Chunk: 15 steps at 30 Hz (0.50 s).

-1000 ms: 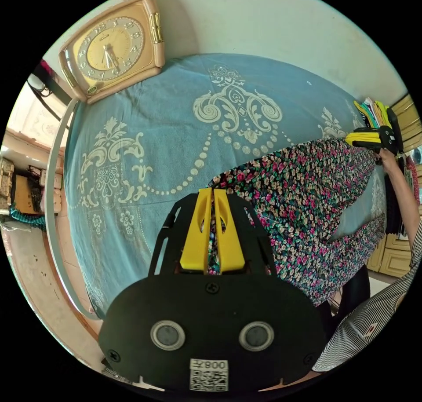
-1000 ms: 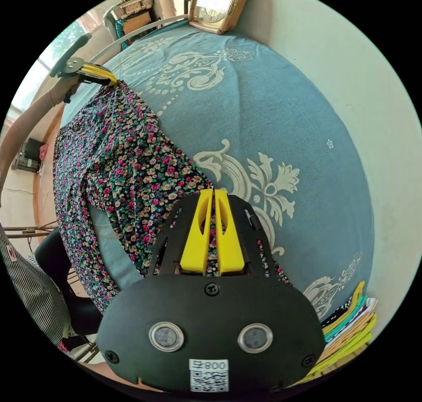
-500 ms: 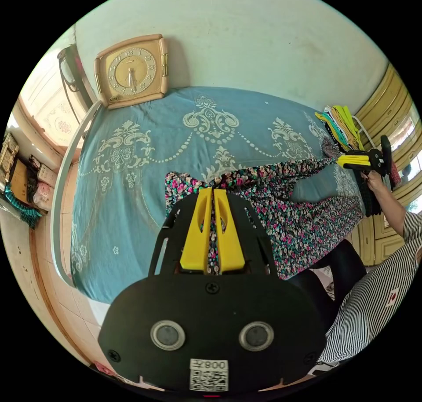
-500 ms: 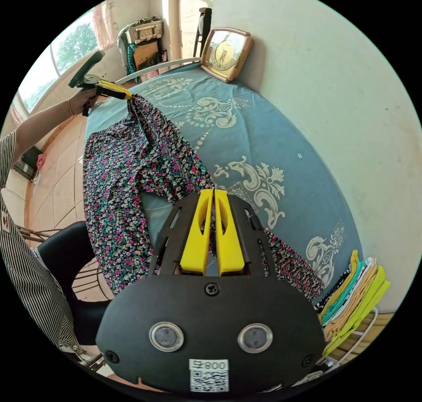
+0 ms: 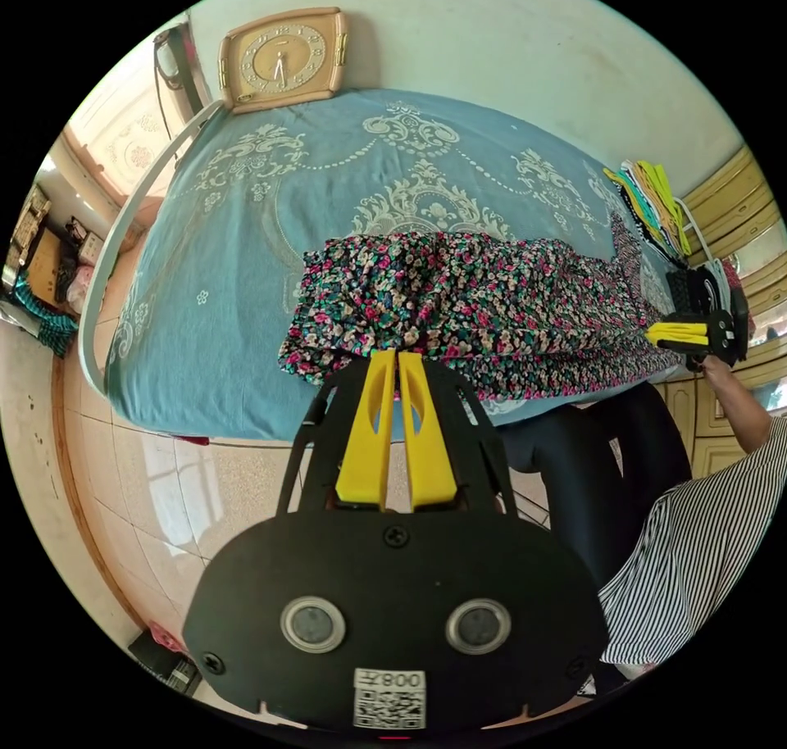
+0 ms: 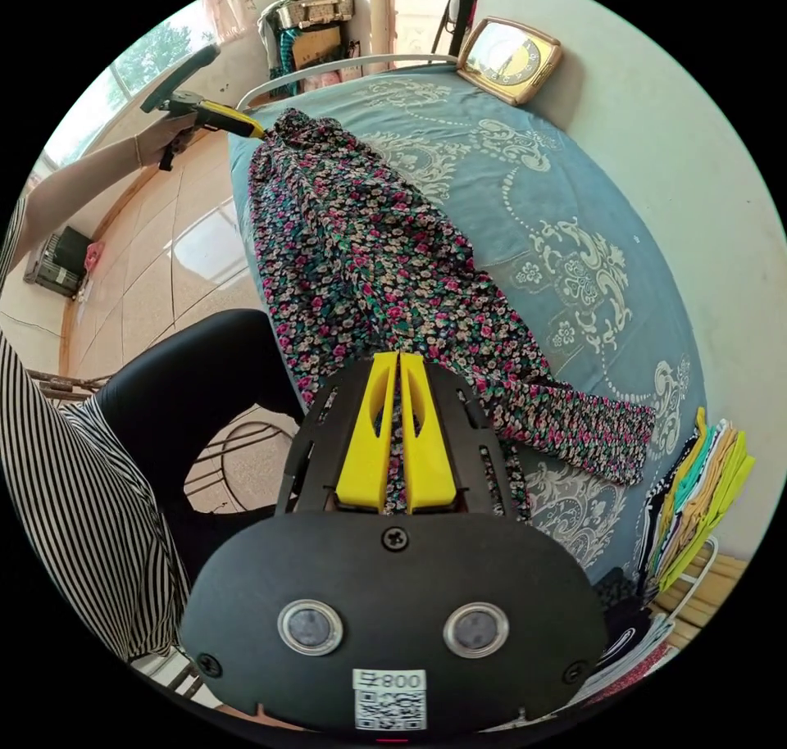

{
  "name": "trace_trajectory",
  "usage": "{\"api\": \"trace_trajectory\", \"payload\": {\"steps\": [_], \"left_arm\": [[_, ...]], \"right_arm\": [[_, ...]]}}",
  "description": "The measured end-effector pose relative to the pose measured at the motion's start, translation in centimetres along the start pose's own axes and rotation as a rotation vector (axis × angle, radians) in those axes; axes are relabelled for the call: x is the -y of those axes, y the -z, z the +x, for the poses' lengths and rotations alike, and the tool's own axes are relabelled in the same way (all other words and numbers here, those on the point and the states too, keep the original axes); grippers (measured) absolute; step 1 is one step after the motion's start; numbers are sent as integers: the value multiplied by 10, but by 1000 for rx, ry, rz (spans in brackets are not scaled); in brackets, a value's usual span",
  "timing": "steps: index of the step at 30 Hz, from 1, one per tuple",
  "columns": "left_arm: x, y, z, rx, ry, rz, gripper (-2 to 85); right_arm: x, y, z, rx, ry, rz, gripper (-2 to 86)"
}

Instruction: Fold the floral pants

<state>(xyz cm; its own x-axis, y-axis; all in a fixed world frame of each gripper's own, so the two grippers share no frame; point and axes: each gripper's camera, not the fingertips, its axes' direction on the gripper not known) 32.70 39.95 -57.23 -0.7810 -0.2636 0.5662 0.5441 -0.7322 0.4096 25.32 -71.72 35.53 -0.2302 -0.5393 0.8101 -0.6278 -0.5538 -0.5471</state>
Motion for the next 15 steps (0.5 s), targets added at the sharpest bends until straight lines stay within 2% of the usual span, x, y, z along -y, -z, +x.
{"api": "trace_trajectory", "payload": {"steps": [9,11,15], "left_arm": [[-86,-16,-39,-3,30,-43,11],[-107,-30,-50,-15,69,-84,14],[-144,-33,-74,-80,170,-54,24]], "right_arm": [[-7,-26,-33,-11,-3,-54,3],[-8,-48,-41,-19,9,-118,4],[-11,-70,-49,-4,22,-163,5]]}}
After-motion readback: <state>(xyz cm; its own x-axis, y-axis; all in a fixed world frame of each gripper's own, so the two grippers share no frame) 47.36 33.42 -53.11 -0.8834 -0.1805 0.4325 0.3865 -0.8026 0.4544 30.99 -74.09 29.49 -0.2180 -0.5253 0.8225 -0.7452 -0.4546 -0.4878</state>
